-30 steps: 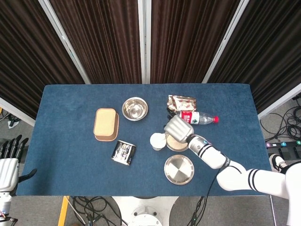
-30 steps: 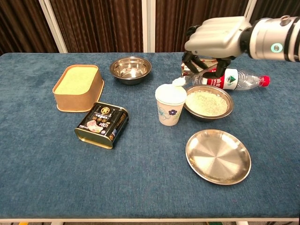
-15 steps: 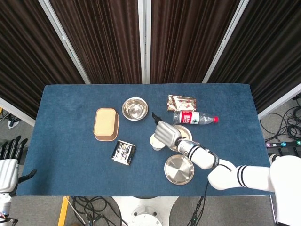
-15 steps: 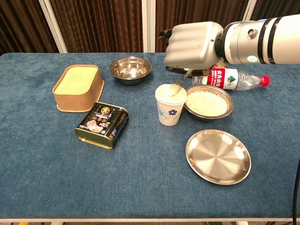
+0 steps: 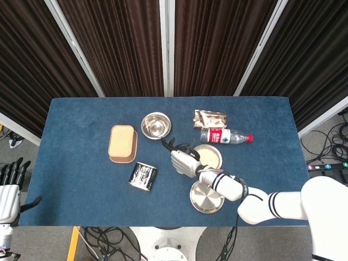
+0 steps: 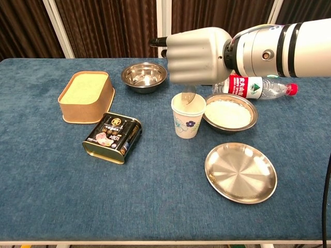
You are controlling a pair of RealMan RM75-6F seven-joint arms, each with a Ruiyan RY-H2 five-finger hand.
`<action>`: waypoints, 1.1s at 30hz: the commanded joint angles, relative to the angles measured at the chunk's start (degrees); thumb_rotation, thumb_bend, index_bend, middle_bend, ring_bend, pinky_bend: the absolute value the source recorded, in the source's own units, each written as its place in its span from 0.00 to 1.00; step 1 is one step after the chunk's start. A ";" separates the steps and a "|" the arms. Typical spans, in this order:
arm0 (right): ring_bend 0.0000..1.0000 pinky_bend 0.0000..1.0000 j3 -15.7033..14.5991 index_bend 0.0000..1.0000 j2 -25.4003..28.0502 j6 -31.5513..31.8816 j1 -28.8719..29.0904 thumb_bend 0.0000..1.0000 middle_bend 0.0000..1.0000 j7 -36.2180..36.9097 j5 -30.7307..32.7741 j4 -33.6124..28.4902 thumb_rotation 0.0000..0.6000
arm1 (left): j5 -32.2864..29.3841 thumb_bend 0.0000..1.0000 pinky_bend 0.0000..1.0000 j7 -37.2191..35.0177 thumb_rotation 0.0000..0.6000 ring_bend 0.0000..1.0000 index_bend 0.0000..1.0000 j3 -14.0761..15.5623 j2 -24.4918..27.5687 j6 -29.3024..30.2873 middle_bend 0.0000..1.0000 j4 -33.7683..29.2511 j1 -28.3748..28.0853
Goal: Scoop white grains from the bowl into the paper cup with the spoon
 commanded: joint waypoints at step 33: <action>0.25 0.00 0.25 0.61 -0.21 4.96 -1.07 0.33 0.59 4.05 4.70 -2.65 1.00 | 0.19 0.00 0.01 -0.05 1.00 0.01 0.11 0.05 -0.47 0.45 0.06 0.42 0.62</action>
